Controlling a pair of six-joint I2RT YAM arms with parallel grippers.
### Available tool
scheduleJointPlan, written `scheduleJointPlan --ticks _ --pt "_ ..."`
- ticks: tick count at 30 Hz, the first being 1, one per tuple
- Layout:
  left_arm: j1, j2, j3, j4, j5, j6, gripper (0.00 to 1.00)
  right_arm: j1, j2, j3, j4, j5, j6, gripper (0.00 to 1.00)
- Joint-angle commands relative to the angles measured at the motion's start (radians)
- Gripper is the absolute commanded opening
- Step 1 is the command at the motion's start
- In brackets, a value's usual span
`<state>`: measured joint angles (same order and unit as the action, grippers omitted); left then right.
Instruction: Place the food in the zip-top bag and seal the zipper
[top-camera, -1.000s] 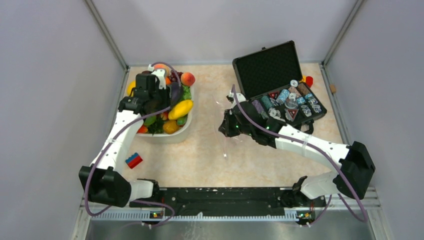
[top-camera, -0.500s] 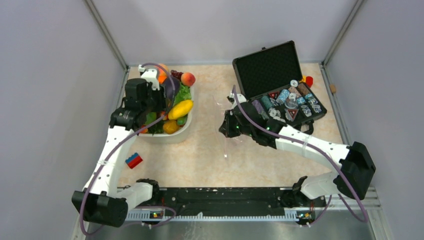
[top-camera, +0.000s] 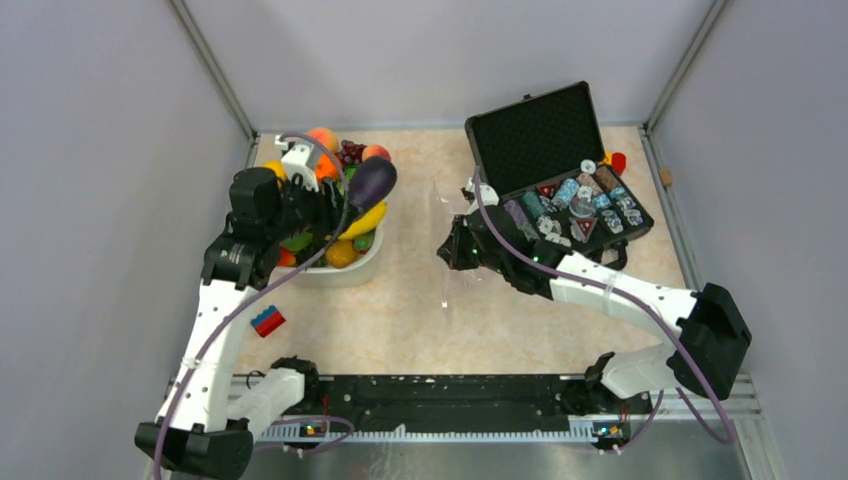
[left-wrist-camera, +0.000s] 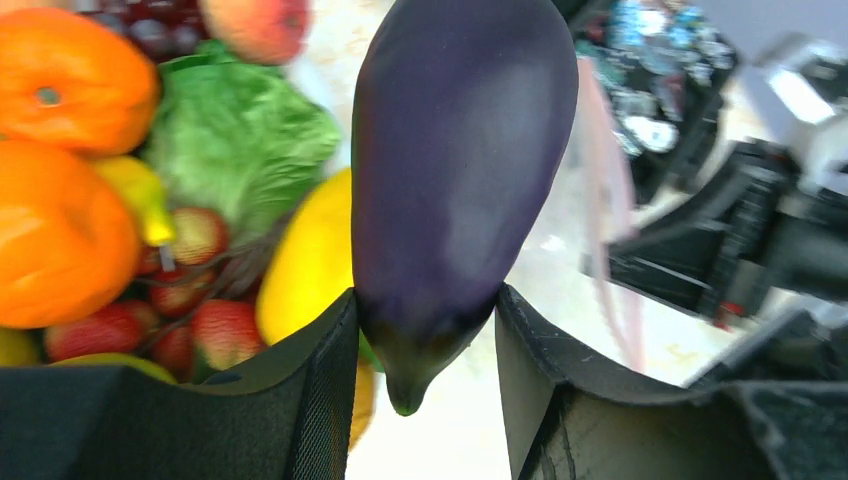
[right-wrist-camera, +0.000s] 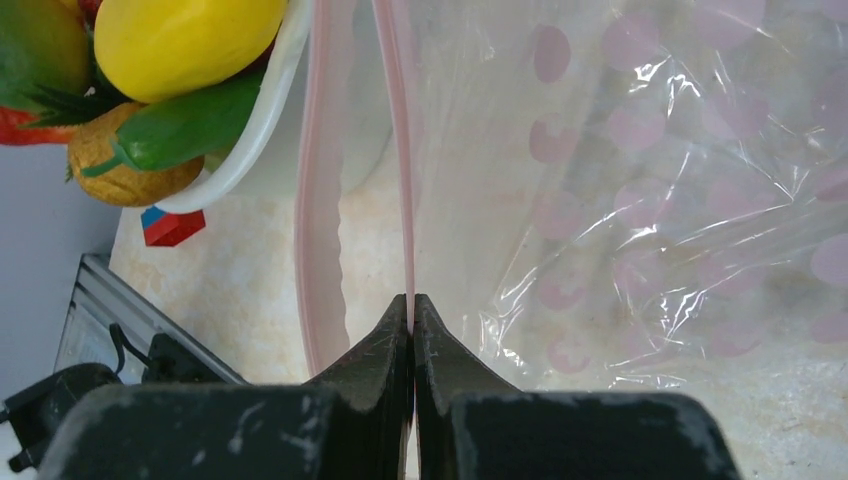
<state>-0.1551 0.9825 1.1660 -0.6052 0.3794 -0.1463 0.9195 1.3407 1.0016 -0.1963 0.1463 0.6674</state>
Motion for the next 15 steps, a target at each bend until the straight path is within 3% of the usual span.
scheduleJointPlan --ticks 1,5,11,15 --pt "-0.009 -0.065 -0.011 0.034 0.256 -0.068 0.08 -0.009 -0.036 -0.013 0.088 0.072 0.064 0.00" --pt "-0.036 -0.113 -0.069 0.023 0.401 -0.055 0.09 -0.010 -0.029 -0.014 0.110 0.097 0.086 0.00" --pt "-0.109 -0.140 -0.140 -0.005 0.457 -0.026 0.09 -0.009 -0.036 -0.035 0.144 0.126 0.109 0.00" --pt "-0.202 -0.120 -0.157 -0.017 0.379 -0.016 0.09 -0.010 -0.039 -0.047 0.162 0.120 0.119 0.00"
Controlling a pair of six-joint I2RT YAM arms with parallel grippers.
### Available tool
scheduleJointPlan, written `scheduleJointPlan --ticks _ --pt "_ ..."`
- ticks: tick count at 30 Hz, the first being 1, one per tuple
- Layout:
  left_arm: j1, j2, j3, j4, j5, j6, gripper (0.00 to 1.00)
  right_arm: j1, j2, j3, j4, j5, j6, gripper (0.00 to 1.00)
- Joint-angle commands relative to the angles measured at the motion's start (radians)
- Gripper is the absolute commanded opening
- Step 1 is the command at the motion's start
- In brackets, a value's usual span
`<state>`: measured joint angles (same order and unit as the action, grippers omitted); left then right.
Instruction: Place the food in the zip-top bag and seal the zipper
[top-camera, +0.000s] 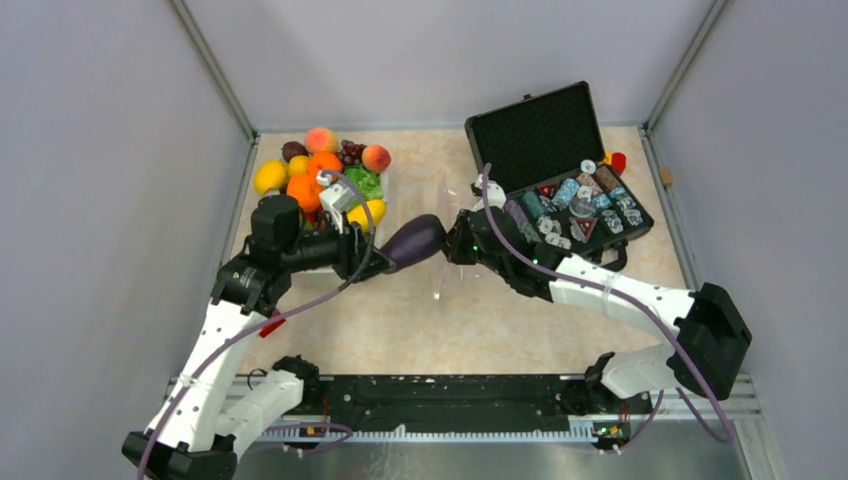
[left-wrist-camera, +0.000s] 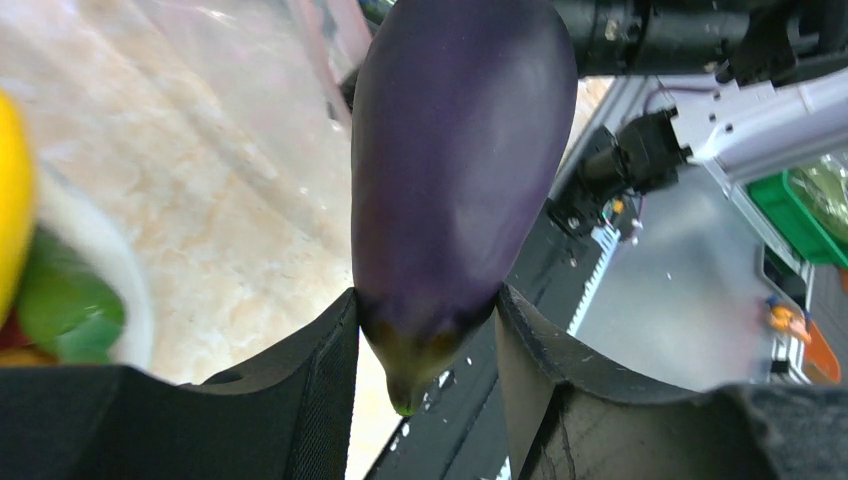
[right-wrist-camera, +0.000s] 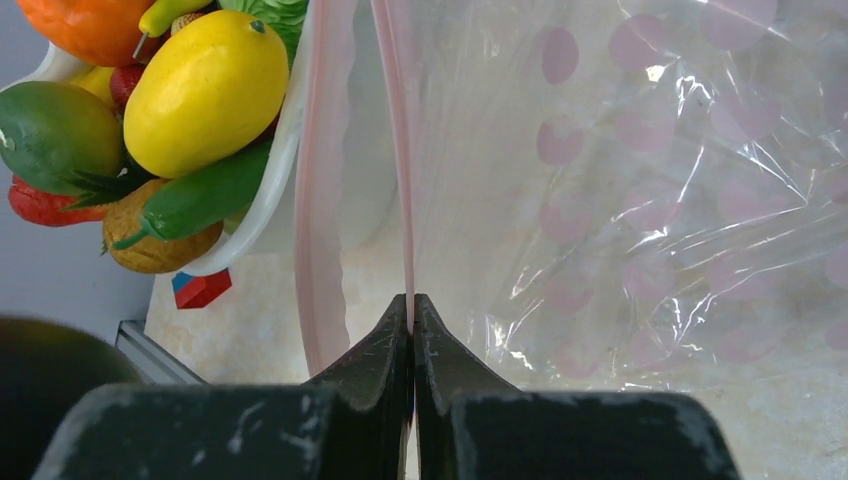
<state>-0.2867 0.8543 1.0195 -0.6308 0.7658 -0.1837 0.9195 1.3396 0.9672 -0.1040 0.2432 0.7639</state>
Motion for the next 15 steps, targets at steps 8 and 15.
scheduleJointPlan --ticks 8,15 --pt "-0.200 0.104 -0.019 -0.065 -0.356 0.048 0.05 -0.009 -0.056 -0.027 0.058 0.033 0.033 0.00" --pt "-0.210 0.131 -0.018 -0.067 -0.402 0.043 0.05 -0.010 -0.077 -0.039 0.061 0.035 0.035 0.00"
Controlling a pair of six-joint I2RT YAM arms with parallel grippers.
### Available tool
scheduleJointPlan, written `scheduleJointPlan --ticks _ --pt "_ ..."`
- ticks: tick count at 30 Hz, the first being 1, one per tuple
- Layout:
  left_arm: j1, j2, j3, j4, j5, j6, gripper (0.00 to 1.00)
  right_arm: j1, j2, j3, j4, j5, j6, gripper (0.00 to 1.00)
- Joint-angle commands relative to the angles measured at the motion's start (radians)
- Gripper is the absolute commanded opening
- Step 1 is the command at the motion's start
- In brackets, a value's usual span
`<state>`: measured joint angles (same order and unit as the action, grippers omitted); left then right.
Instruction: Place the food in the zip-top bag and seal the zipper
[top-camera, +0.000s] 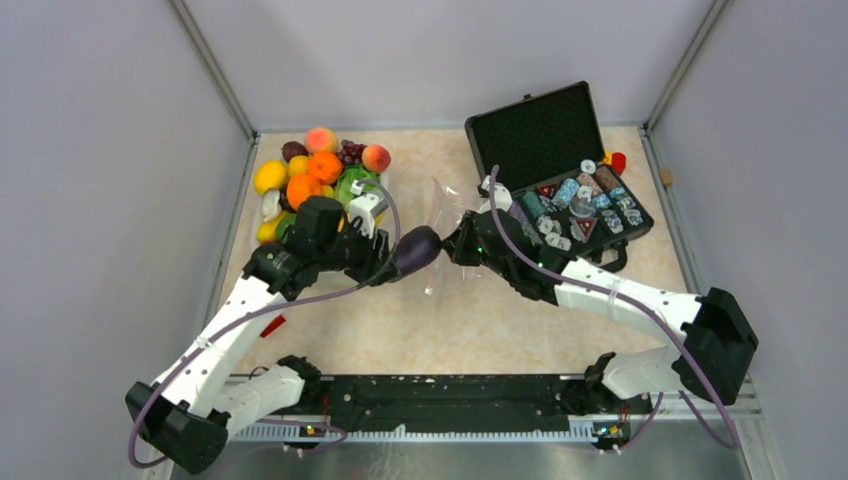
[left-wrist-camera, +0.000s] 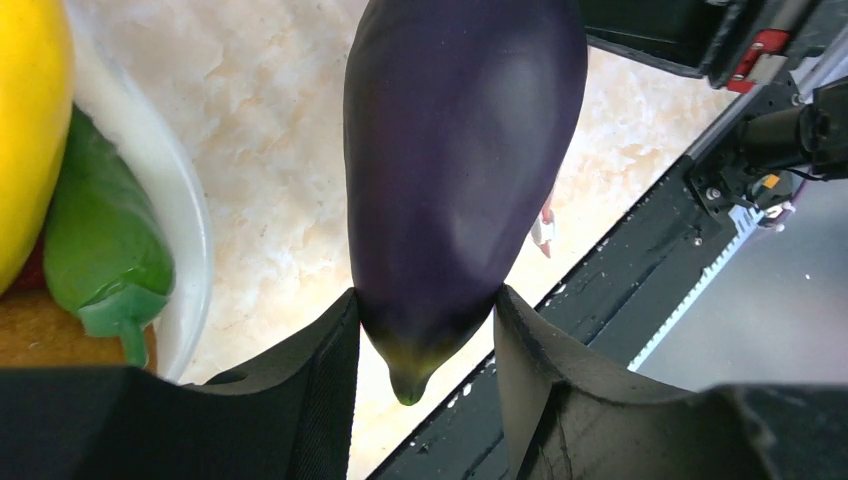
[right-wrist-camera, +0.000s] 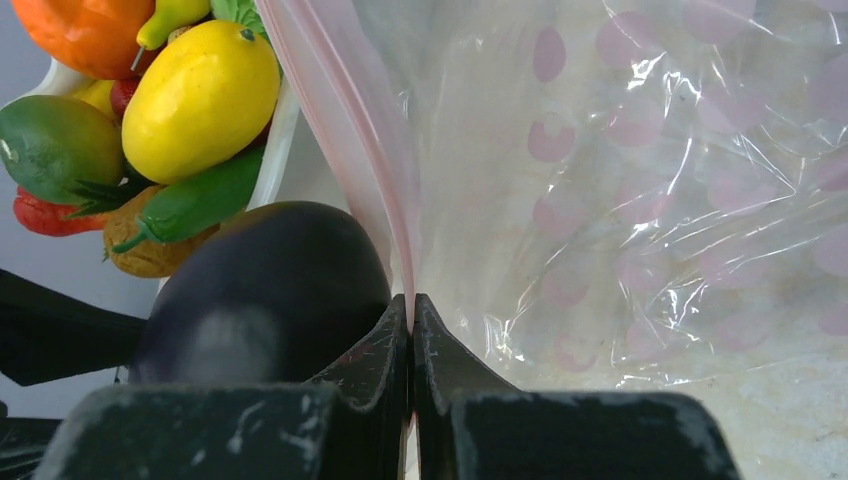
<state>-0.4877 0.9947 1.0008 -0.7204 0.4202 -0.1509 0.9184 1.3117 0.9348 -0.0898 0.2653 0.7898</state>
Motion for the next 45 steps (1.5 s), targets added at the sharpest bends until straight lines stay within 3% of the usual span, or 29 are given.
scheduleJointPlan --ticks 1,8,16,21,25,29,35,45 --pt "-0.009 -0.010 0.000 0.033 -0.062 0.001 0.04 -0.008 -0.051 -0.007 0.051 0.008 0.003 0.00" --pt "-0.018 0.028 0.034 0.033 -0.151 -0.063 0.05 0.003 -0.037 0.027 0.016 -0.036 -0.064 0.00" --pt "-0.097 0.079 0.122 0.018 -0.124 -0.095 0.07 0.109 0.024 0.158 -0.153 0.194 -0.102 0.00" --pt "-0.104 0.041 0.104 0.070 -0.083 -0.120 0.08 0.110 0.037 0.147 -0.138 0.199 -0.099 0.00" --pt "-0.105 0.049 0.091 0.069 -0.102 -0.116 0.09 0.112 0.026 0.122 -0.066 0.113 -0.185 0.00" --pt "-0.105 0.064 0.100 0.068 -0.079 -0.112 0.10 0.121 0.048 0.152 -0.110 0.105 -0.231 0.00" --pt "-0.114 0.142 0.158 -0.055 -0.191 -0.076 0.10 0.157 0.027 0.139 -0.089 0.171 -0.296 0.00" --pt "-0.126 0.192 0.170 -0.123 -0.291 -0.064 0.10 0.176 -0.022 0.117 -0.073 0.221 -0.391 0.00"
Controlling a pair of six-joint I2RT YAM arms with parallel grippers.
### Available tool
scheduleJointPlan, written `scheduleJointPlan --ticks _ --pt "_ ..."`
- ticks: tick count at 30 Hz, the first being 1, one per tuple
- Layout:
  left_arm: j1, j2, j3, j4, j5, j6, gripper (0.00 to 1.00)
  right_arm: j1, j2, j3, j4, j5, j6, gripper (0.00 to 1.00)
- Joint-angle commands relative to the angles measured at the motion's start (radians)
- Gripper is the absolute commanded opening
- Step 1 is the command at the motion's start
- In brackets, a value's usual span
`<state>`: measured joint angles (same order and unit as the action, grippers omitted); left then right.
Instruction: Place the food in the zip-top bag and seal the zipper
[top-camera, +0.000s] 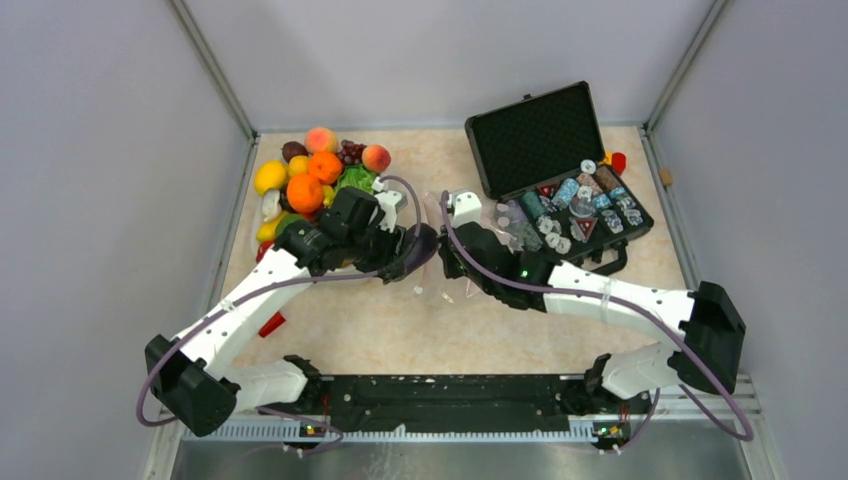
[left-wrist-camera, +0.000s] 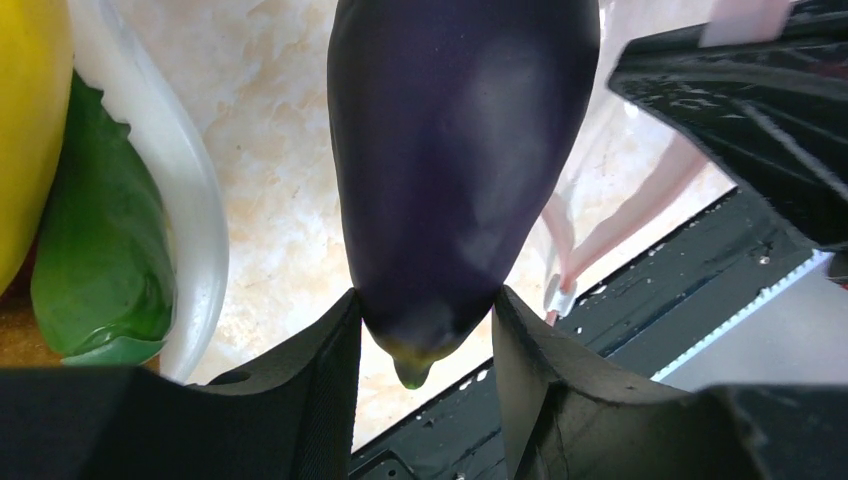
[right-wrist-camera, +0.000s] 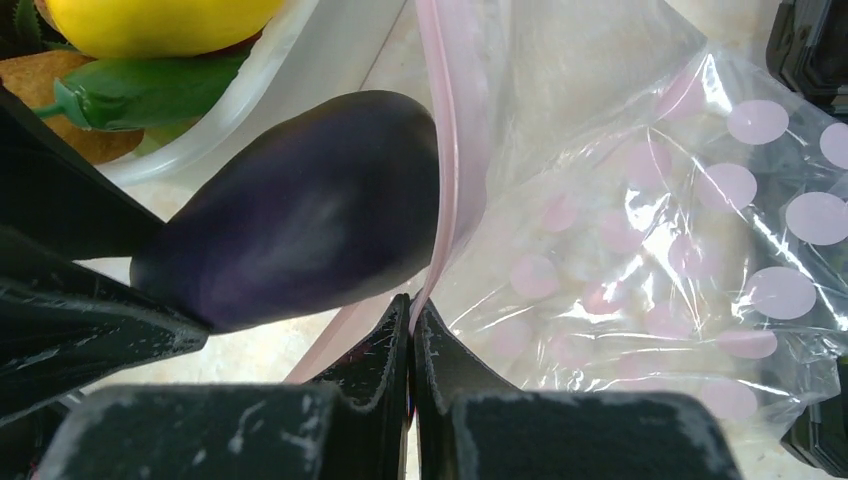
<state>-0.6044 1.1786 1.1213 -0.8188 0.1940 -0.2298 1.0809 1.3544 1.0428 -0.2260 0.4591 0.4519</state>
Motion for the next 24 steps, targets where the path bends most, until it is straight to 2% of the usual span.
scheduleJointPlan --ticks 1,5,8,12,17,24 --pt "-0.010 0.012 0.058 -0.031 -0.070 0.015 0.10 0.014 -0.075 -0.004 0.080 0.017 -0.057 0.00" --pt "-0.019 0.016 0.090 -0.030 -0.011 0.012 0.10 0.014 -0.099 -0.044 0.149 -0.054 -0.080 0.00" --pt "-0.032 -0.003 0.115 -0.010 0.058 0.008 0.11 0.014 -0.066 -0.029 0.098 -0.003 -0.044 0.00" --pt "-0.037 -0.055 0.112 0.011 0.089 0.009 0.13 0.013 -0.060 -0.058 0.101 0.057 0.038 0.00" --pt "-0.037 -0.096 0.073 0.021 0.111 0.021 0.15 0.011 -0.073 -0.100 0.182 -0.024 0.025 0.00" --pt "-0.036 -0.123 0.032 0.038 0.132 0.005 0.15 0.008 -0.109 -0.148 0.212 -0.049 0.076 0.00"
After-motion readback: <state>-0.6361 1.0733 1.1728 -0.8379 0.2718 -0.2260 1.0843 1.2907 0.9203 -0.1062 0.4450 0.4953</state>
